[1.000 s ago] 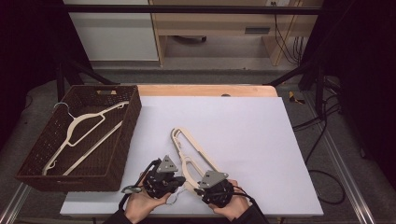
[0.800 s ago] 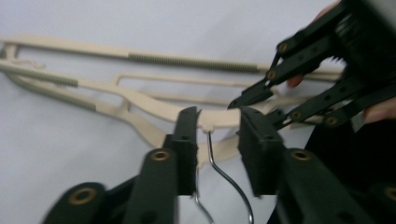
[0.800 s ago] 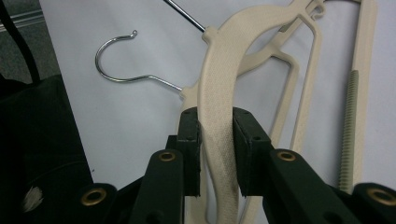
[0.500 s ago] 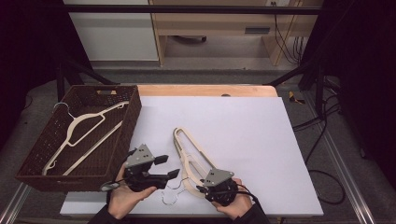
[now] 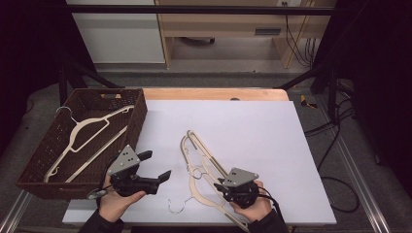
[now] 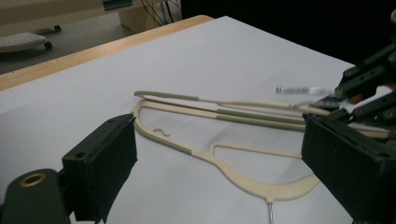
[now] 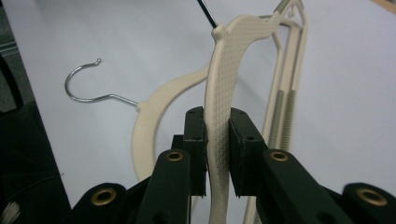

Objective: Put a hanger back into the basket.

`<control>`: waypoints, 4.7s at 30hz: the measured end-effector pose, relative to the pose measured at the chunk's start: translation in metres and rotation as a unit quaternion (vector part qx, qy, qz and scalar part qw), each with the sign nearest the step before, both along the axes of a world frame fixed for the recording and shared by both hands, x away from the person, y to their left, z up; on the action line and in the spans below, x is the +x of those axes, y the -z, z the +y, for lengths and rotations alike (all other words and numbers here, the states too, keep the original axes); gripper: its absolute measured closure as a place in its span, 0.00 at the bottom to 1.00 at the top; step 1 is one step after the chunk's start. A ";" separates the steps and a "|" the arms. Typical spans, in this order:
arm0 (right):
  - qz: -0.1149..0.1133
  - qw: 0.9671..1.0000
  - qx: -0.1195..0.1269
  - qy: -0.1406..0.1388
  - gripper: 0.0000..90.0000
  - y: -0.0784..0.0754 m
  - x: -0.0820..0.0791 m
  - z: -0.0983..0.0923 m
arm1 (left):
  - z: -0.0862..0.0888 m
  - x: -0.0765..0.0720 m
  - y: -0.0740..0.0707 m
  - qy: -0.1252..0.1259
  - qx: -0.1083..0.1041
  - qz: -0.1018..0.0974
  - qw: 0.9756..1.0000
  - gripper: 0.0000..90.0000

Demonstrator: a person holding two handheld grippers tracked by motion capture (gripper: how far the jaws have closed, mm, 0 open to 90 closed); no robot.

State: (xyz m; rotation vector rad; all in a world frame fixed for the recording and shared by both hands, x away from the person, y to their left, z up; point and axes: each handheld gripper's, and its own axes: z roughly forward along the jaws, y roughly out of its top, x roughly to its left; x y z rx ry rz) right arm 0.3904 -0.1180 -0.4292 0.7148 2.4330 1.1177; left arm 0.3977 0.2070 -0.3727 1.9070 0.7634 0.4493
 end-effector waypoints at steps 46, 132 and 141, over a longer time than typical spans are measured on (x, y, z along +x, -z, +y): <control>0.079 0.981 0.115 -0.131 0.97 -0.030 0.000 -0.001 | -0.037 -0.012 0.020 0.089 0.063 -0.002 0.994 0.30; -0.023 0.977 0.171 0.125 0.06 -0.032 0.014 -0.094 | 0.041 0.008 -0.101 0.049 0.021 -0.014 0.998 0.96; -0.026 0.976 0.173 0.129 0.06 -0.033 0.013 -0.096 | 0.079 0.034 -0.123 0.018 0.016 -0.029 0.999 0.96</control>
